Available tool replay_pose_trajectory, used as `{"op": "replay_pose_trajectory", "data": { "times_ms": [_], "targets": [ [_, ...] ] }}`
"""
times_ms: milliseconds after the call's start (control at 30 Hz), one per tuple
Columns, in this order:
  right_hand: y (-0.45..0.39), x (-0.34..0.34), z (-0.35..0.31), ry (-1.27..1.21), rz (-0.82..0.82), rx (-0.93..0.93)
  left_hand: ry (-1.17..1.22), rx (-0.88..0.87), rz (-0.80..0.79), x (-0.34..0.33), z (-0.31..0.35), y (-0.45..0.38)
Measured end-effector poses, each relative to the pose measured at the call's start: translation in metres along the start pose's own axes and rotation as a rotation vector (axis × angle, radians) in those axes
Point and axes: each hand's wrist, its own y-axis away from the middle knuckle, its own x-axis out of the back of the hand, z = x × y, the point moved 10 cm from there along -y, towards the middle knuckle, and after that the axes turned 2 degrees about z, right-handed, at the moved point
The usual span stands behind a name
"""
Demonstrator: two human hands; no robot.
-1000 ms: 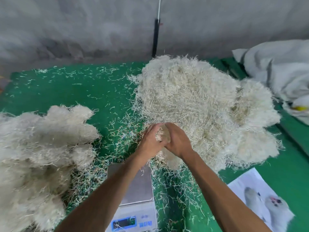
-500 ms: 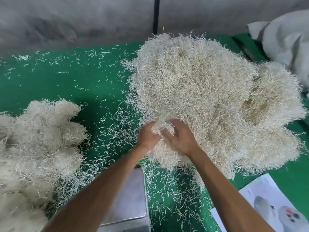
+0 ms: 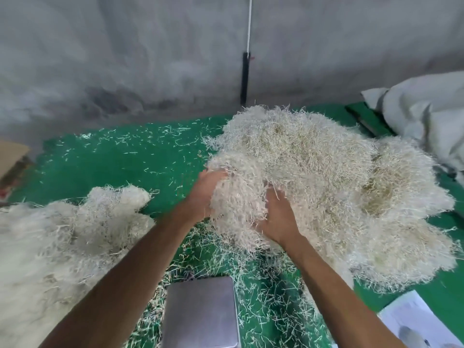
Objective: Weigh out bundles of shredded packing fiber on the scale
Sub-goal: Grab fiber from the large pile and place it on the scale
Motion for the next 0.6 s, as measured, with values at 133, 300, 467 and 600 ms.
{"op": "replay_pose_trajectory", "data": {
  "times_ms": [133,300,467,600],
  "targets": [
    [0.003,0.015,-0.011,0.042,0.053,0.028,0.348,0.34,0.212,0.016,0.016,-0.013],
    [-0.005,0.058,0.003,0.045,0.144,-0.034,0.6,0.414,0.399,0.053,0.024,-0.031],
    [-0.019,0.061,-0.028,-0.046,0.159,0.001,0.577,0.415,0.159,-0.008,0.039,-0.034],
    [-0.006,0.061,0.007,0.089,0.087,-0.072,0.69,0.263,0.487,0.068,0.056,-0.057]
  ]
}}
